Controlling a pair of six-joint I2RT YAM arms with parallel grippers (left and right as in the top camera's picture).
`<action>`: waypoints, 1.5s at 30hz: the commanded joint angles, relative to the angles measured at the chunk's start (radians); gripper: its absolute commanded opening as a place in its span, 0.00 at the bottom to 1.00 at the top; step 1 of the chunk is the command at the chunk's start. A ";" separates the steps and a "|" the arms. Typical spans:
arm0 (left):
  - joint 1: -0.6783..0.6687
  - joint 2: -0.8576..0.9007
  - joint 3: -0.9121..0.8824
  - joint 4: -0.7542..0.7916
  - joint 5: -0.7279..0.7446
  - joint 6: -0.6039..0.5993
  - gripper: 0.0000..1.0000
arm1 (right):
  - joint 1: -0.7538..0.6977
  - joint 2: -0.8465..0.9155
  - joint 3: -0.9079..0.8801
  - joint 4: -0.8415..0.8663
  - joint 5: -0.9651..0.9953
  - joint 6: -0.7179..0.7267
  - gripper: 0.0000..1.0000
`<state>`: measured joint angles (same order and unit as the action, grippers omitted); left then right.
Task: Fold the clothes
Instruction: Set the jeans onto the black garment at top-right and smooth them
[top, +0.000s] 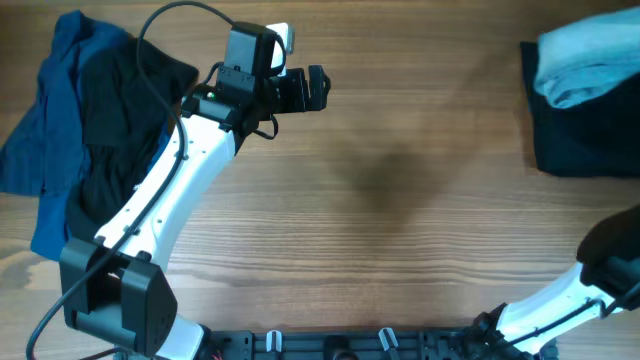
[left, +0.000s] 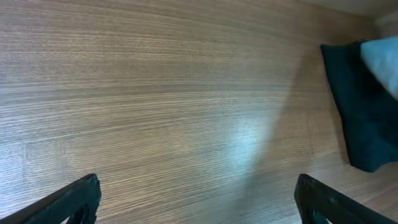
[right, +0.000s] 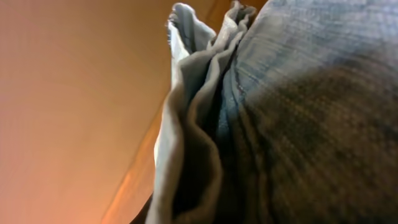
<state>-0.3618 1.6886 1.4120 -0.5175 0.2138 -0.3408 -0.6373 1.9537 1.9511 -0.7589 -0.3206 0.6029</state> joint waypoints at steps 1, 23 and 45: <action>0.001 0.010 0.002 0.001 -0.026 0.024 1.00 | -0.031 -0.029 -0.006 0.064 -0.035 0.012 0.04; 0.000 0.010 0.002 0.008 -0.032 0.019 1.00 | -0.097 0.077 -0.236 0.124 -0.072 -0.047 0.05; -0.001 0.010 0.002 0.011 -0.032 0.020 1.00 | -0.247 -0.032 -0.190 0.039 -0.381 -0.219 0.83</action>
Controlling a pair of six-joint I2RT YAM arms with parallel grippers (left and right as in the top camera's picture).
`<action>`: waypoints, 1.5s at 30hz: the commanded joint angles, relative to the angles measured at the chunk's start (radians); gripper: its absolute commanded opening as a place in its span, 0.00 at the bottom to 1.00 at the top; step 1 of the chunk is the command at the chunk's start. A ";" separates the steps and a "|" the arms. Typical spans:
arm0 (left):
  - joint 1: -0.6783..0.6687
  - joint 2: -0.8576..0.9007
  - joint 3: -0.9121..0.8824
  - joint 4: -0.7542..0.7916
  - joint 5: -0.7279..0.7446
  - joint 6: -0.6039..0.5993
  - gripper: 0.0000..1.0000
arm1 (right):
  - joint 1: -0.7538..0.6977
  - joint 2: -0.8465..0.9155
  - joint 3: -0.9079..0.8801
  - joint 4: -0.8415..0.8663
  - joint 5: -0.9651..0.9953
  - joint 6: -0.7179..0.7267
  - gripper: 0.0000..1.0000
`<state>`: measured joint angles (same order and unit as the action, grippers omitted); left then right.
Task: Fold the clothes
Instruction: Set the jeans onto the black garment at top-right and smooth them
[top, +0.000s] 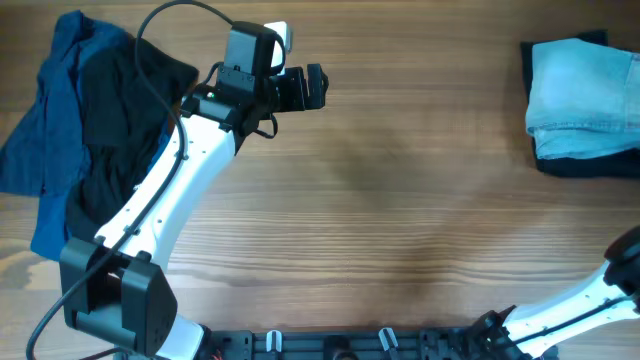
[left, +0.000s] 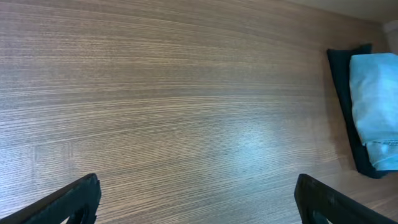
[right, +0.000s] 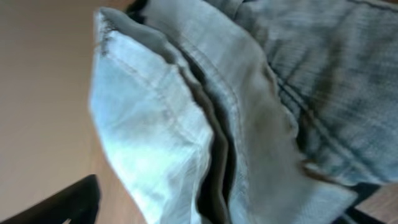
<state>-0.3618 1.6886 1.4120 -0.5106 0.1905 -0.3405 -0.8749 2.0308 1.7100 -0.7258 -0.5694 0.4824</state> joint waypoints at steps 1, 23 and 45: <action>-0.001 0.010 0.002 0.005 -0.009 0.019 1.00 | -0.009 -0.131 0.060 0.003 -0.146 -0.118 0.79; -0.001 0.010 0.002 0.006 -0.009 0.024 1.00 | 0.045 -0.125 0.062 0.077 -0.275 -0.305 0.04; -0.001 0.010 0.002 0.026 -0.010 0.057 1.00 | 0.077 0.402 0.062 0.340 0.031 -0.427 0.04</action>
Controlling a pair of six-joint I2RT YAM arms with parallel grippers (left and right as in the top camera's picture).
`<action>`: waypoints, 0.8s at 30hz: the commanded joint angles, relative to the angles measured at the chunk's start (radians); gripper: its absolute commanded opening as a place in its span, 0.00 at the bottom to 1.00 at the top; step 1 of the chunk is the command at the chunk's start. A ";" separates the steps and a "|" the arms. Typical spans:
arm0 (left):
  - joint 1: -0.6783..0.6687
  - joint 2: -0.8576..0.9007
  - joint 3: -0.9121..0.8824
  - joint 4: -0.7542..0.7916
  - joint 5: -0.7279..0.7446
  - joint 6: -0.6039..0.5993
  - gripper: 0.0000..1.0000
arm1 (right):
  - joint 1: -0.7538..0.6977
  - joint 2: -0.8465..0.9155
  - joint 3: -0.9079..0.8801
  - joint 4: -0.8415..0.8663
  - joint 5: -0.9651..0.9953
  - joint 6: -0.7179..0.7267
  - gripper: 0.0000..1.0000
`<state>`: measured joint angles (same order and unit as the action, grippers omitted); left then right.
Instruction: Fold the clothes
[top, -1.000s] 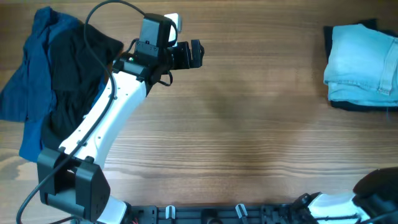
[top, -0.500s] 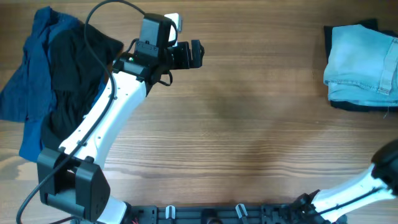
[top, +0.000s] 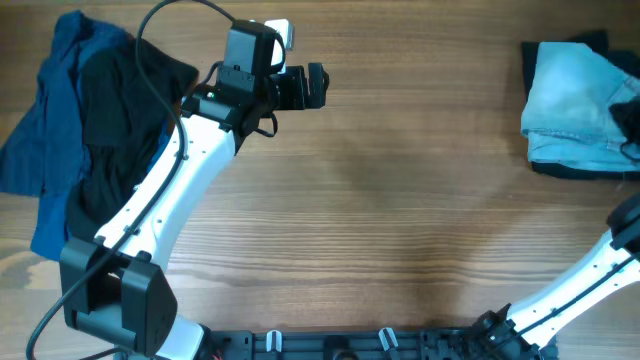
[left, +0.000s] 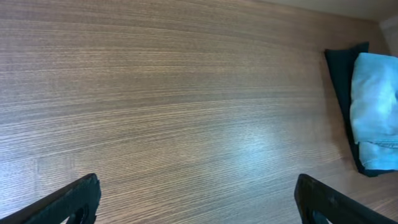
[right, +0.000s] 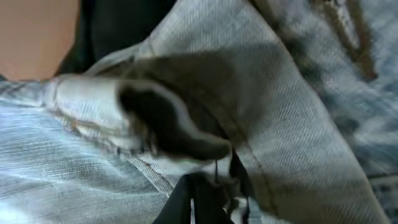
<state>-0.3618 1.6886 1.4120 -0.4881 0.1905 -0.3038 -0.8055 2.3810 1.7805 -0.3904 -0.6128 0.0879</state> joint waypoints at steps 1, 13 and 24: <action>-0.001 0.010 0.002 0.003 -0.010 0.021 1.00 | 0.008 0.042 -0.005 0.009 0.069 -0.030 0.04; 0.001 -0.047 0.033 -0.048 -0.036 0.066 1.00 | 0.014 -0.354 0.092 0.008 -0.077 0.125 0.28; 0.060 -0.246 0.167 -0.335 -0.129 0.091 1.00 | 0.185 -0.767 0.092 -0.161 -0.266 0.063 0.63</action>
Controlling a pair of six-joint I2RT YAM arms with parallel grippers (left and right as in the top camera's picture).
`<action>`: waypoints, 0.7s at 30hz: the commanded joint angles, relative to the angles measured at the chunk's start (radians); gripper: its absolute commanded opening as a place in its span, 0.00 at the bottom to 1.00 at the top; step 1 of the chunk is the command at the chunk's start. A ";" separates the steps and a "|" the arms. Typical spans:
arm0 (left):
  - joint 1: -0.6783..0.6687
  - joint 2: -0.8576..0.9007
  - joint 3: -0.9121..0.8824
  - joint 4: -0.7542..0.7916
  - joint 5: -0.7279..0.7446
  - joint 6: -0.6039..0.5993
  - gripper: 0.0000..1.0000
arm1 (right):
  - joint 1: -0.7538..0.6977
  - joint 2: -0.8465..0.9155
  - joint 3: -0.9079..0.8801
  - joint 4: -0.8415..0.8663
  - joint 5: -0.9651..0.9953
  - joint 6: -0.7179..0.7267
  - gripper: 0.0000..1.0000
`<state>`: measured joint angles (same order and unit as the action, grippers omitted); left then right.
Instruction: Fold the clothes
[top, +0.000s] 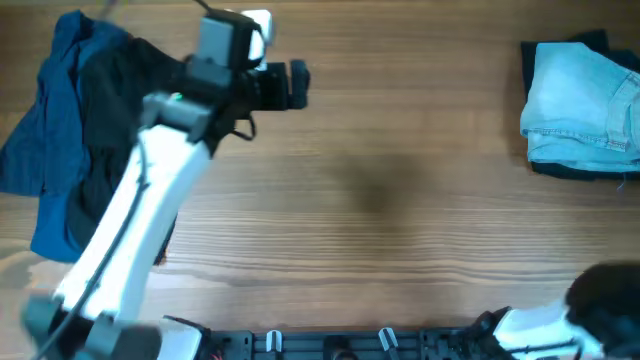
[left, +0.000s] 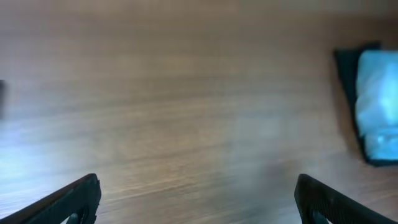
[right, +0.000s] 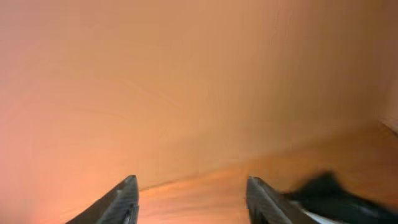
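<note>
Folded light-blue jeans (top: 580, 98) lie on a folded dark garment (top: 560, 165) at the table's far right; both also show in the left wrist view, the jeans (left: 376, 106) at its right edge. A heap of blue cloth (top: 45, 150) and black cloth (top: 115, 120) lies at the far left. My left gripper (left: 196, 199) is open over bare wood near the heap, blurred by motion. My right gripper (right: 191, 199) is open over bare table, with a dark garment edge (right: 323, 190) at its lower right. In the overhead view only the right arm's base (top: 600, 300) shows.
Wooden table (top: 380, 200) spans the whole view. The arm bases and a black rail (top: 350, 345) run along the near edge.
My right gripper has let go of the jeans and pulled back off the stack, now open over bare wood. My left arm has shifted left, blurred in motion.
My right gripper was pressed into the jeans above the dark garment at the far right. The jeans then lay folded on it, and the gripper still worked at their edge. Now it is off the stack and open. The left arm held still until it shifted left.
</note>
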<state>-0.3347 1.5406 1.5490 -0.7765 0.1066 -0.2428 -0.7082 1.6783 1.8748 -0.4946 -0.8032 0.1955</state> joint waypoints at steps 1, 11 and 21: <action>0.039 -0.114 0.031 -0.062 -0.045 0.030 1.00 | 0.122 -0.089 -0.003 -0.084 -0.075 -0.067 0.66; 0.074 -0.287 0.031 -0.278 -0.049 0.030 1.00 | 0.410 -0.236 -0.003 -0.359 -0.051 -0.194 0.97; 0.074 -0.333 0.031 -0.343 -0.090 0.030 1.00 | 0.442 -0.213 -0.003 -0.441 -0.051 -0.193 1.00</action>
<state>-0.2668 1.2152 1.5711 -1.1194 0.0441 -0.2359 -0.2691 1.4548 1.8729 -0.9352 -0.8558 0.0204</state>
